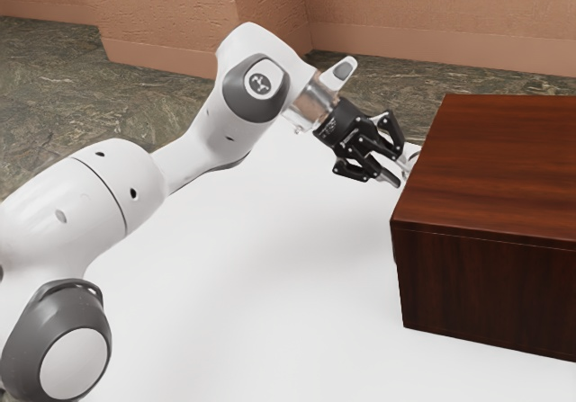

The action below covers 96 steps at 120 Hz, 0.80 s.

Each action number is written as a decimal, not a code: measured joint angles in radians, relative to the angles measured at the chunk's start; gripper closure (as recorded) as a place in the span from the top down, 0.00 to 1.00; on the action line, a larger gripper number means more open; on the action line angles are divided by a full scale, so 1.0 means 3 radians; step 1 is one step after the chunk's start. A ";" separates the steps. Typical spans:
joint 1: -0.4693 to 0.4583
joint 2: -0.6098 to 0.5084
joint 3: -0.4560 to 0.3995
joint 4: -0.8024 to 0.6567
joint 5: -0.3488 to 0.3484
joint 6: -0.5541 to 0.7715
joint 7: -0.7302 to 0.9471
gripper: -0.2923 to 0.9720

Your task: Pull the drawer handle with one arm to open the drawer

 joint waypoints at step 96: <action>0.0059 -0.0031 0.0057 0.0059 0.0108 -0.0098 -0.0032 0.19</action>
